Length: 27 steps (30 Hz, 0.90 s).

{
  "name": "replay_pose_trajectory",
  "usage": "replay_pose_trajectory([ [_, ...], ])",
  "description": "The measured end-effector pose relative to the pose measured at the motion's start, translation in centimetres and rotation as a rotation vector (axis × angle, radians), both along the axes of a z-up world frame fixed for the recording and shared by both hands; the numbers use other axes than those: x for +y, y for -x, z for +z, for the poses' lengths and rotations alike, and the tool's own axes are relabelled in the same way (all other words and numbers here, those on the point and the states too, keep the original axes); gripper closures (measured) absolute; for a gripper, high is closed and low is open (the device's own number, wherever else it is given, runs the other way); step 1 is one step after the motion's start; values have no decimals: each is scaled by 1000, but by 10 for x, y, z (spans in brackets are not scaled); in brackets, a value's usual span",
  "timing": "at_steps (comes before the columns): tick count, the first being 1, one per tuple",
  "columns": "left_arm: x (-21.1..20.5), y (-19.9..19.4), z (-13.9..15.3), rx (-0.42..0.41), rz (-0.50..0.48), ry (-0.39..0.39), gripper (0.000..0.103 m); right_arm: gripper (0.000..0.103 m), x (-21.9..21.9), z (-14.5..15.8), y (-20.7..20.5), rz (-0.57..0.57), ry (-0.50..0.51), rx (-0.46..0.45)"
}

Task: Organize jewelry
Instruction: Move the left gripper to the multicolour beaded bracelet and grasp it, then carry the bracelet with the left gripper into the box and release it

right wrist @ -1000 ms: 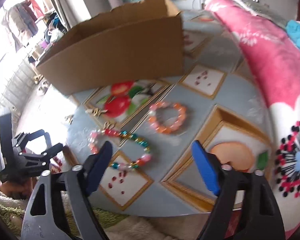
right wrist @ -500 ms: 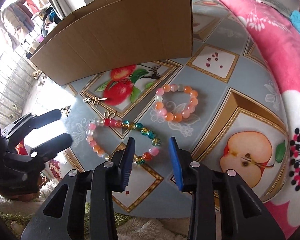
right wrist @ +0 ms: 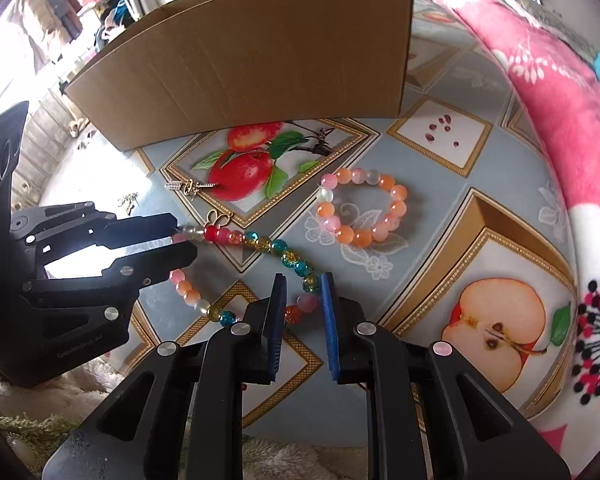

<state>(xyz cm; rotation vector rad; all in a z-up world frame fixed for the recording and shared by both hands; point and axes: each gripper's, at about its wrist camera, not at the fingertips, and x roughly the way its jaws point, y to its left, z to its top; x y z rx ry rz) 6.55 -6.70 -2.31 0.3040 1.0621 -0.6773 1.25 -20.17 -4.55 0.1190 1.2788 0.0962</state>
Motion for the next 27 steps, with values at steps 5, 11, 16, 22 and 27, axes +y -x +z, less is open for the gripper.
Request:
replay_pose_trajectory([
  [5,-7,3,-1,-45,-19,-49,86,90,12,-2,0,53,81,-34],
  [11,-7,6,-1,-64,-20,-41,94,95,9,-2,2,33,67,-48],
  [16,-3,15,10,-114,-30,-8,94,95,6,5,3,11,54,-76],
  [22,5,25,28,-179,-22,51,94,96,11,22,6,5,60,-129],
  [27,18,32,57,-250,-8,113,94,96,22,46,11,17,75,-221],
])
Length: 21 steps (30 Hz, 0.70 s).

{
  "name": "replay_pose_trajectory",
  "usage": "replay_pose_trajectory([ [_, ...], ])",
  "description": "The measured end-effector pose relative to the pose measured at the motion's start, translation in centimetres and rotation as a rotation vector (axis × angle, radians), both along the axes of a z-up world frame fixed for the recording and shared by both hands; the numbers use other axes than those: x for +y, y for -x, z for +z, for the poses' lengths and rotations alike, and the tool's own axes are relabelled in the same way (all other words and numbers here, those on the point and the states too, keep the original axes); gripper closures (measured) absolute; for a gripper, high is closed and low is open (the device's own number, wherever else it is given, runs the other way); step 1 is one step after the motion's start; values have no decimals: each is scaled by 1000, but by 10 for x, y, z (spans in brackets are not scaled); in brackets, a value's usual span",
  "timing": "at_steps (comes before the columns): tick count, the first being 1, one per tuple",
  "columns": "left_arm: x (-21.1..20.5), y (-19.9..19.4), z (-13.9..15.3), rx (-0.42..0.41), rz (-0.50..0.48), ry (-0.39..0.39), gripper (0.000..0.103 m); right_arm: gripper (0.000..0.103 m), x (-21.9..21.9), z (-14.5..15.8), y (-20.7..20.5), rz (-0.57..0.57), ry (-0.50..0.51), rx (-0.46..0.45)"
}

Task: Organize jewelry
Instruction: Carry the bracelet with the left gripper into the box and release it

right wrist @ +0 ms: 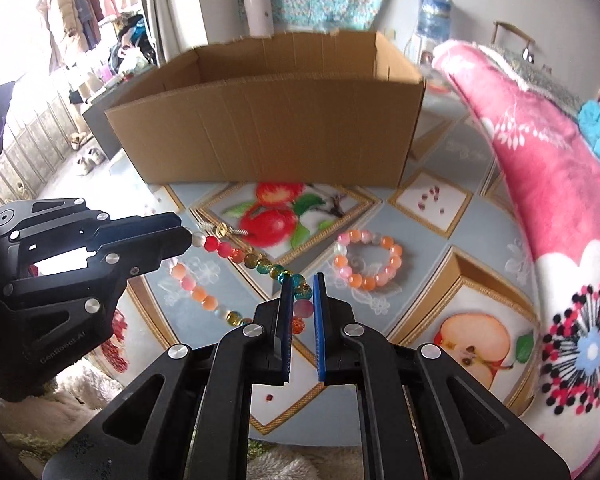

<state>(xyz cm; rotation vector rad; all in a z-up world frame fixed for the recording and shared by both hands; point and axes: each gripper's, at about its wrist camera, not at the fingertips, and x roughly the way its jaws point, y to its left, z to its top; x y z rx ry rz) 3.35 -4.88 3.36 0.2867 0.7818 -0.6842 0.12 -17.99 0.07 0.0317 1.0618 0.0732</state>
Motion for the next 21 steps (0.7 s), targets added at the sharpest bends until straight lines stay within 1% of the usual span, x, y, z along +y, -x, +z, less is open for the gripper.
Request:
replay_pose_trajectory([
  [5,12,3,43,-141,8,45,94,96,12,40,-8,48,33,-151],
  [8,21,-2,76,-233,28,81,94,96,20,68,-21,96,50,-266],
  [10,26,-9,92,-285,42,95,94,96,23,86,-36,141,41,-337],
  [13,32,-29,109,-338,84,101,93,96,23,98,-69,189,-2,-385],
  [15,34,-52,112,-341,113,87,93,96,21,97,-94,216,-51,-370],
  [16,37,-64,112,-325,124,83,93,96,20,93,-115,235,-97,-338],
  [17,39,-77,110,-299,134,78,93,96,19,89,-130,247,-131,-305],
  [21,48,-134,95,-190,175,43,93,96,20,62,-196,287,-269,-124],
])
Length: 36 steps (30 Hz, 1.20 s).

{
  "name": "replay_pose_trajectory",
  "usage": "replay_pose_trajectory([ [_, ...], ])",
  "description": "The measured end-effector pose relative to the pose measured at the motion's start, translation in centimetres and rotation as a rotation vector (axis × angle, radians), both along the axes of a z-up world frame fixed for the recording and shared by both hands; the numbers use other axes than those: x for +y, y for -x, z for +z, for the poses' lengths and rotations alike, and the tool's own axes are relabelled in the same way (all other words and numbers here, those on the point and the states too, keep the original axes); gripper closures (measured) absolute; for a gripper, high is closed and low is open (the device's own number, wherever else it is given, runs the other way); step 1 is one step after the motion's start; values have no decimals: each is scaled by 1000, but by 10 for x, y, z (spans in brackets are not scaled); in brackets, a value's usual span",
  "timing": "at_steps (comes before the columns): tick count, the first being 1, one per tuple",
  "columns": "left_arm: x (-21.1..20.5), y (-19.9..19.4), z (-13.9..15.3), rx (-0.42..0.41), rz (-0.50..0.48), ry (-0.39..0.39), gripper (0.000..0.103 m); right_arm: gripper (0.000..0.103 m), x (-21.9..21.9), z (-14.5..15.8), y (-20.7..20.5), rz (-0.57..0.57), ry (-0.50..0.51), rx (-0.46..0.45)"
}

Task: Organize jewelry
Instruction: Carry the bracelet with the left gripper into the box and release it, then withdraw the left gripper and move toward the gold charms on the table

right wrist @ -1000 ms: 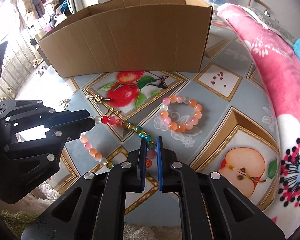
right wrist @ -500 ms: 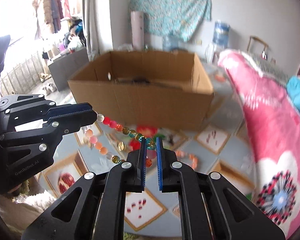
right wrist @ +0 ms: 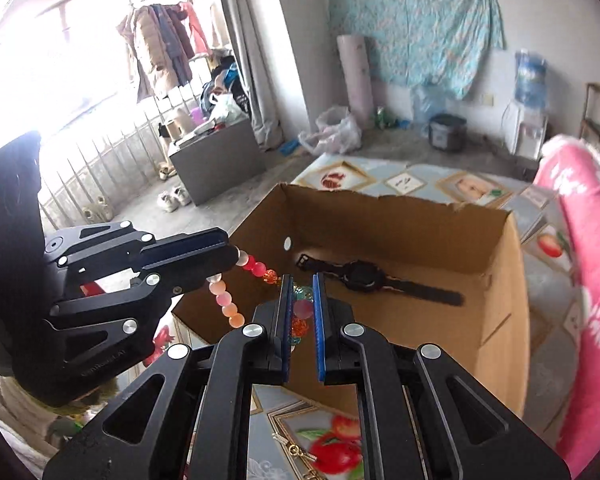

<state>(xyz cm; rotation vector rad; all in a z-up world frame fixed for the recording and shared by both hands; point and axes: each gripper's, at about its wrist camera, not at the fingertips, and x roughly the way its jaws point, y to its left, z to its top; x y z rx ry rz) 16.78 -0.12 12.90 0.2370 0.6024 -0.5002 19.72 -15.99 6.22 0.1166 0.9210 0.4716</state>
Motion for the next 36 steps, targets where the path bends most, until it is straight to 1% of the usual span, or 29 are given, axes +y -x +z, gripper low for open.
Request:
replay_pose_trajectory([
  [1,2,-13,-6,31,6,-11,93,96,1,-10,-18,20,-11,51],
  [4,6,-48,-28,130,33,-40,93,95,15,-29,-42,55,18,148],
  [6,7,-63,-41,183,35,-49,93,95,23,-43,-56,84,24,221],
  [10,6,-76,-61,225,41,-102,93,95,31,-65,-70,123,47,327],
  [12,7,-80,-66,247,47,-114,93,95,26,-72,-71,126,42,352],
  [13,6,-80,-67,251,45,-114,92,93,25,-73,-71,126,31,360],
  [14,8,-81,-68,252,48,-115,90,92,26,-73,-74,122,23,363],
  [15,9,-82,-68,250,51,-115,85,92,25,-73,-74,115,18,362],
  [16,9,-84,-66,248,55,-112,83,92,21,-72,-73,104,12,360],
  [18,11,-83,-63,240,62,-102,83,92,16,-73,-75,84,-3,357],
  [21,16,-78,-53,212,74,-82,83,91,2,-65,-72,45,-25,335],
  [23,20,-73,-44,192,85,-66,82,90,-10,-54,-65,14,-41,316],
  [26,29,-58,-30,164,109,-30,76,82,-26,-37,-52,-30,-69,284],
  [28,36,-47,-22,146,130,-8,70,73,-36,-24,-40,-57,-83,255],
  [29,40,-42,-18,138,136,3,68,70,-40,-17,-30,-66,-87,234],
  [30,44,-32,-14,127,143,15,65,67,-43,-11,-22,-73,-88,214],
  [34,57,7,-2,89,166,54,53,66,-57,11,26,-87,-80,135],
  [36,64,30,-1,82,184,65,50,66,-61,16,44,-99,-88,117],
])
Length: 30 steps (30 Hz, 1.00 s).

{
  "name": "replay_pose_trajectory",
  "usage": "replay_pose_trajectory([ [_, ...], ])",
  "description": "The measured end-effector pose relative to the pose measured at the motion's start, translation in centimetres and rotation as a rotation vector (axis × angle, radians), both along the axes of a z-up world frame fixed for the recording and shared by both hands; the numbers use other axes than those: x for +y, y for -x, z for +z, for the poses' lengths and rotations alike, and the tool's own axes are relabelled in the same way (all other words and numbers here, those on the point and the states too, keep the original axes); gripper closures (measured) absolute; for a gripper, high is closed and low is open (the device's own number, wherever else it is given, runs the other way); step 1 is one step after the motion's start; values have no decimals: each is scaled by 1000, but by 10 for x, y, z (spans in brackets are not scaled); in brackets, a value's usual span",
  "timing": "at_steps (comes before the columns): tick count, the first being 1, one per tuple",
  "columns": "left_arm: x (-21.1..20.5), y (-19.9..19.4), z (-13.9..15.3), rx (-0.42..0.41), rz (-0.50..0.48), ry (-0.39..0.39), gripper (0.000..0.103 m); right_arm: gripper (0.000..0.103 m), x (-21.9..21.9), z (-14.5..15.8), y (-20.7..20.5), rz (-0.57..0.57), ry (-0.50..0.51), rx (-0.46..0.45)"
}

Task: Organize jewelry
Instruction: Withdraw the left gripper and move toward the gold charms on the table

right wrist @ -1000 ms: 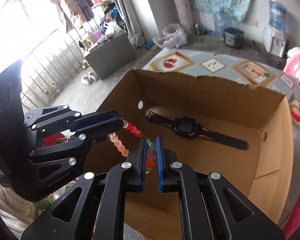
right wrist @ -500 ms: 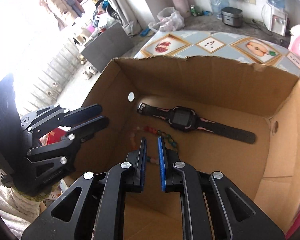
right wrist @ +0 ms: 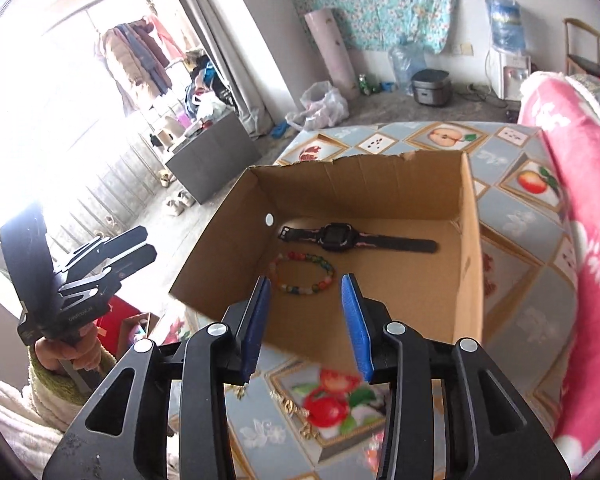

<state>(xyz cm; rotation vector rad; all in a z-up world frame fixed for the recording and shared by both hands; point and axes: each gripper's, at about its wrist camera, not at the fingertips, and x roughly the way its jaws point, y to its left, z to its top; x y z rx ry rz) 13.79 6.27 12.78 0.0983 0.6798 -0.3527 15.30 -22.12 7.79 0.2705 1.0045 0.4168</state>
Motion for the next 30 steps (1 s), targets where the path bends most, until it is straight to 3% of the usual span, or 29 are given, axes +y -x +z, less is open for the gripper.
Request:
replay_pose_trajectory([
  [7,10,58,-28,58,35,3,39,65,-16,-9,64,-57,-47,9],
  [16,-12,72,-116,274,39,-57,37,62,-5,-68,100,-130,-64,193],
  [22,-37,72,-140,237,-26,-153,37,66,19,-91,98,-94,7,282],
  [30,-37,76,-145,255,-101,-91,38,77,50,-103,92,-10,43,326],
])
